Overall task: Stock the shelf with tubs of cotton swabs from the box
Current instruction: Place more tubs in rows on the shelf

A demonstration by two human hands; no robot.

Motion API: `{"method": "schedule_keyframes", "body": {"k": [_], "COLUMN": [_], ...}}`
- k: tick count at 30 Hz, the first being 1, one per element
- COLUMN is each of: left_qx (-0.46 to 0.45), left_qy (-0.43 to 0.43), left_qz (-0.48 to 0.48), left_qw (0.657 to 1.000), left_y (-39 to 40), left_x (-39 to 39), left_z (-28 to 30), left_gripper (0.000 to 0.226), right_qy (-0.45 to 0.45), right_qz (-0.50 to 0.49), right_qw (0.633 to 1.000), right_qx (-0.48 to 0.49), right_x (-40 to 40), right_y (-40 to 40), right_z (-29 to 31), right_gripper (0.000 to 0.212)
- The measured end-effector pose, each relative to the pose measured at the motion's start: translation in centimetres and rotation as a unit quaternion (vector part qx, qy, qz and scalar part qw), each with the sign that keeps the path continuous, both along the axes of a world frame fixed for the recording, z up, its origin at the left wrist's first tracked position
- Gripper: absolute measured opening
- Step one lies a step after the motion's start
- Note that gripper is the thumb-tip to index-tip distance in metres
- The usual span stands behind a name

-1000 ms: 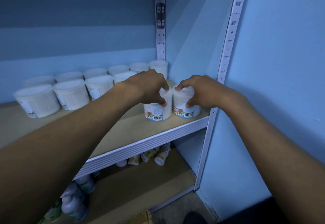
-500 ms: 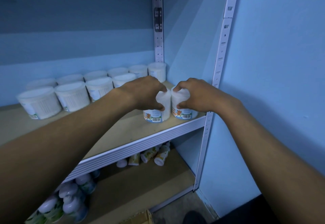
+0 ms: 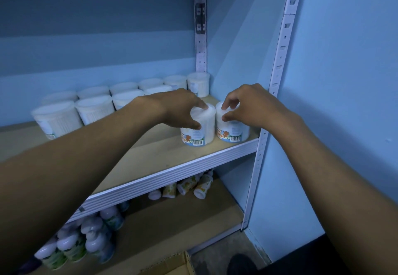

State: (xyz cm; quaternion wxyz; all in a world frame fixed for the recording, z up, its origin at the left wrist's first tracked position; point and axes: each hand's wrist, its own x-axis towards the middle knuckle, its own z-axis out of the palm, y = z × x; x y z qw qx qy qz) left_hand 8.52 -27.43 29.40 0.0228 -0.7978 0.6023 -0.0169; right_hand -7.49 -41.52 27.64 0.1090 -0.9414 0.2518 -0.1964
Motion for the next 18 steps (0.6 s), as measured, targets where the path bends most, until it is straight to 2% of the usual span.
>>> {"method": "schedule_keyframes", "body": {"k": [5, 10, 13, 18], "left_qx": [-0.015, -0.044, -0.048, 0.003], "left_qy": [-0.031, -0.065, -0.052, 0.003], "left_qz": [0.012, 0.04, 0.043, 0.045], "left_qw": [0.999, 0.996, 0.997, 0.999], "left_y": [-0.4, -0.6, -0.4, 0.2], "left_x": [-1.0, -1.8, -1.9, -1.6], "left_z": [0.5, 0.3, 0.4, 1.7], "left_gripper": [0.068, 0.07, 0.078, 0.081], "right_qy": [0.021, 0.045, 0.055, -0.001], "right_qz": [0.027, 0.045, 0.041, 0.026], "right_qw": [0.999, 0.998, 0.997, 0.999], "right_qx": [0.001, 0.021, 0.024, 0.034], "right_x": [-0.3, -1.1, -1.4, -1.0], "right_y": [-0.3, -0.6, -0.8, -0.6], "right_z": [0.7, 1.3, 1.6, 1.3], "right_gripper": [0.02, 0.024, 0.028, 0.04]}}
